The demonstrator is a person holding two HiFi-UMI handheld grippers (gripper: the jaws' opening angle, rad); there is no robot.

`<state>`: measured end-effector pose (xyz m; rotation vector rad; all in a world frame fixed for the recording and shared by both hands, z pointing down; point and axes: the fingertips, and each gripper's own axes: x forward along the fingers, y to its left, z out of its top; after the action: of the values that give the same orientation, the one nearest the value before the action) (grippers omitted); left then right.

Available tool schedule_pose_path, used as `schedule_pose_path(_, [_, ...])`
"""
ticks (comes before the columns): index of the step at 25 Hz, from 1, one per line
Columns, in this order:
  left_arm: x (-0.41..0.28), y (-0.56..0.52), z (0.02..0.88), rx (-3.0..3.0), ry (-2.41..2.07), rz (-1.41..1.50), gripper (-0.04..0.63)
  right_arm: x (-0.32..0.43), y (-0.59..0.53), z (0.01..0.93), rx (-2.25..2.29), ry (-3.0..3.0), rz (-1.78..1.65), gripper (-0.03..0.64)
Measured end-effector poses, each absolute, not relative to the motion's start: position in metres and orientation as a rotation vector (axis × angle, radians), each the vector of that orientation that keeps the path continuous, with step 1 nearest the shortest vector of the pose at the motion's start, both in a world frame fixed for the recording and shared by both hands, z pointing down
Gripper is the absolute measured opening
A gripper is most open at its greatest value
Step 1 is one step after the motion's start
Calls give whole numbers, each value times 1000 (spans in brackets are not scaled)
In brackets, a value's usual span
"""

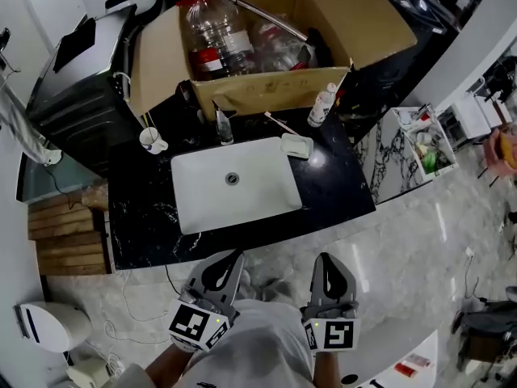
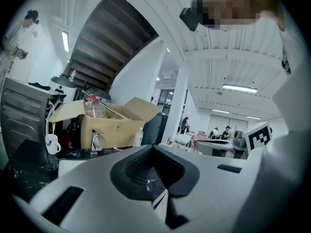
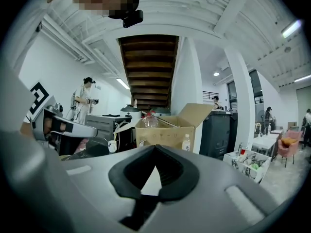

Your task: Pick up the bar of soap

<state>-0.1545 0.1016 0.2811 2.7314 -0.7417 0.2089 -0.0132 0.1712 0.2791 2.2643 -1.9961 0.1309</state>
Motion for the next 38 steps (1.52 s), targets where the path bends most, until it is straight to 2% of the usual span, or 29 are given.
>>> schedule_pose_path(15, [-119, 57, 292, 2704, -841, 253, 0, 28, 115, 299, 2217, -2089, 192, 11])
schedule_pose_path(38, [-10, -33, 303, 2607, -1078, 298, 0, 135, -16, 335, 1906, -2336, 259, 11])
